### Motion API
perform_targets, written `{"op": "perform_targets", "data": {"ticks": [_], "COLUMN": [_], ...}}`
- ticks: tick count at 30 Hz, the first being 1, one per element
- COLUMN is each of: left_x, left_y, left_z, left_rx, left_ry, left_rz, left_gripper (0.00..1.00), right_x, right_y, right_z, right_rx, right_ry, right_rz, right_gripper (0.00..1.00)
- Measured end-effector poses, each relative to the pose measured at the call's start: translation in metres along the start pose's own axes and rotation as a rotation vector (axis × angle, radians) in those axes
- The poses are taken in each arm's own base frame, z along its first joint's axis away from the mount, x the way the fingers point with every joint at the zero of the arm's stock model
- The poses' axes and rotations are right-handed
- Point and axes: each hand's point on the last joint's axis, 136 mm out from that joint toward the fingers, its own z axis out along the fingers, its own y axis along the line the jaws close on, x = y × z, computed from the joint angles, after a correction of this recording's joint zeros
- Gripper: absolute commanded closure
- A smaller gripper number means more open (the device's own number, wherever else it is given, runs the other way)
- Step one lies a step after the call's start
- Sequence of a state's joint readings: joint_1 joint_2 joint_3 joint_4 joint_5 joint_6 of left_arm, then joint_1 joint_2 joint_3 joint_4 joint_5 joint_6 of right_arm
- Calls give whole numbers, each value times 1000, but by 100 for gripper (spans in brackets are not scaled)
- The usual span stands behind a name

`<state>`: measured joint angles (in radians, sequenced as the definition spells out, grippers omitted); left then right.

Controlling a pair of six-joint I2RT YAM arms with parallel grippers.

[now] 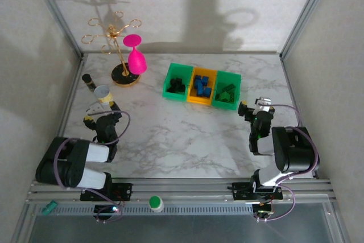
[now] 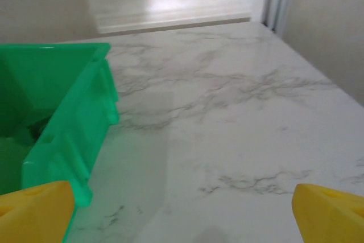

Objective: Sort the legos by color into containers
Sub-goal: Reset both arms

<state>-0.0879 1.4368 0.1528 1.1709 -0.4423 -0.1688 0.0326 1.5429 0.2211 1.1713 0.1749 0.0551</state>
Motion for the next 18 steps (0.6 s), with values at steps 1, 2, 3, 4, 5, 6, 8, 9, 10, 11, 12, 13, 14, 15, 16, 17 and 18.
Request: {"op": "perform_targets", "data": {"ticks": [1, 2, 3, 4, 5, 6, 8, 9, 10, 11, 12, 13, 14, 15, 16, 17, 18], "left_x": [1, 0, -2, -5, -8, -10, -9, -7, -5, -5, -5, -6, -6, -6, -6, -6, -6], "left_y": [-4, -9, -12, -16, -20, -24, -31, -32, -32, -33, -34, -35, -35, -35, -35, -35, -36], "left_z": [1, 3, 4, 5, 7, 9, 11, 11, 11, 11, 11, 11, 11, 11, 11, 11, 11], "left_rx": [20, 39, 50, 64, 76, 91, 122, 127, 131, 135, 139, 143, 146, 147, 147, 148, 149], "left_ry": [3, 0, -4, -12, -18, -24, -32, -25, -20, -21, -23, -25, -25, -25, -24, -25, -24], "left_rz": [8, 11, 10, 8, 7, 10, 18, 27, 34, 36, 35, 34, 34, 34, 37, 36, 37], "left_gripper": [0, 0, 1, 0, 0, 1, 1, 1, 1, 1, 1, 1, 1, 1, 1, 1, 1], "right_x": [-2, -5, -7, -10, -11, -13, -14, -15, -15, -16, -16, -16, -16, -16, -16, -16, -16], "right_y": [2, 3, 4, 6, 7, 7, 8, 9, 10, 10, 10, 11, 11, 11, 11, 11, 11], "right_z": [0, 0, 0, 0, 0, 0, 0, 0, -1, -1, -1, -1, -1, -1, -1, -1, -1], "right_rx": [-14, -20, -29, -39, -46, -47, -55, -61, -63, -66, -66, -69, -70, -71, -71, -72, -72], "right_ry": [-6, -18, -29, -38, -44, -49, -56, -59, -60, -62, -62, -62, -62, -62, -62, -62, -62], "right_rz": [-2, -1, -2, -3, -4, -4, -3, -3, -3, -3, -3, -3, -3, -3, -5, -6, -6], "right_gripper": [1, 1, 1, 1, 1, 1, 1, 1, 1, 1, 1, 1, 1, 1, 1, 1, 1]}}
